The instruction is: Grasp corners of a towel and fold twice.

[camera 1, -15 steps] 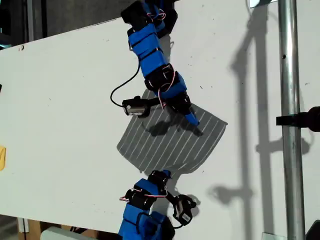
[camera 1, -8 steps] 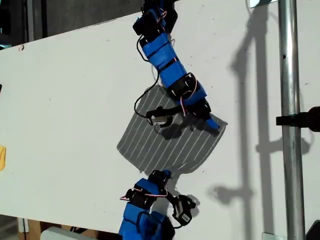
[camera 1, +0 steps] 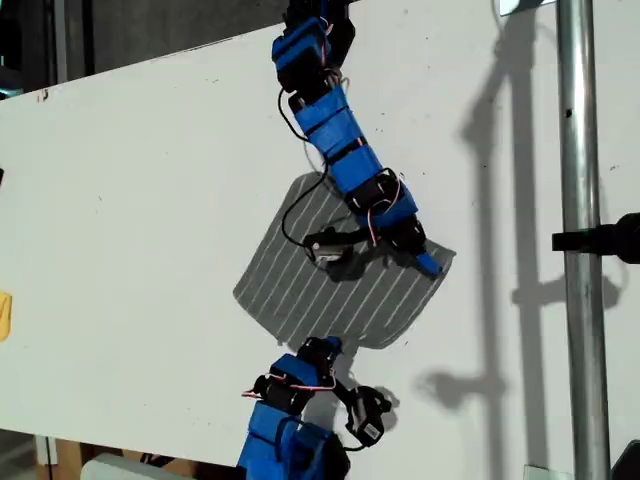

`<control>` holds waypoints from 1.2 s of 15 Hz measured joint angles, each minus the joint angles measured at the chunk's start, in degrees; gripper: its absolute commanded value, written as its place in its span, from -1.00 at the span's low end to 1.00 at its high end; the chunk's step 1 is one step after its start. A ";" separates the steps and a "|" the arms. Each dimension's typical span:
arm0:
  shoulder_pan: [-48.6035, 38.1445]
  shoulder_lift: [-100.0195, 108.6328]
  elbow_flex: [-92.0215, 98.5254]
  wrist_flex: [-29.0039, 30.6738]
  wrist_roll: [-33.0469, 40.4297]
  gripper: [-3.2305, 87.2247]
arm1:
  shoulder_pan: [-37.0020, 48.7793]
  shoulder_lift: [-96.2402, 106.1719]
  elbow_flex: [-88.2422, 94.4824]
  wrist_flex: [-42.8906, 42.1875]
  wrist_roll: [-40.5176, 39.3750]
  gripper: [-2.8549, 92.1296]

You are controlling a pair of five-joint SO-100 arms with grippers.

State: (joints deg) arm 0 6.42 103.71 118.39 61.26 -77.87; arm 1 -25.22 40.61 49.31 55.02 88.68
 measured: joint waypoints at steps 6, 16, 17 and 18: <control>0.00 0.00 2.37 -1.41 0.00 -0.99 | -1.14 -2.99 -2.20 10.99 2.02 -0.22; 0.00 0.00 2.55 -3.87 -1.14 -0.99 | -5.19 5.98 7.65 32.52 12.57 -0.30; 0.00 0.00 2.55 -4.31 -1.32 -0.99 | -5.10 5.98 7.73 31.90 12.57 -0.44; 0.00 -0.35 2.55 -5.19 -1.67 -0.99 | -4.83 5.98 7.73 31.11 12.57 -0.60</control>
State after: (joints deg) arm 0 6.42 103.36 120.94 56.07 -79.54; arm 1 -30.06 46.58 57.04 86.13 101.25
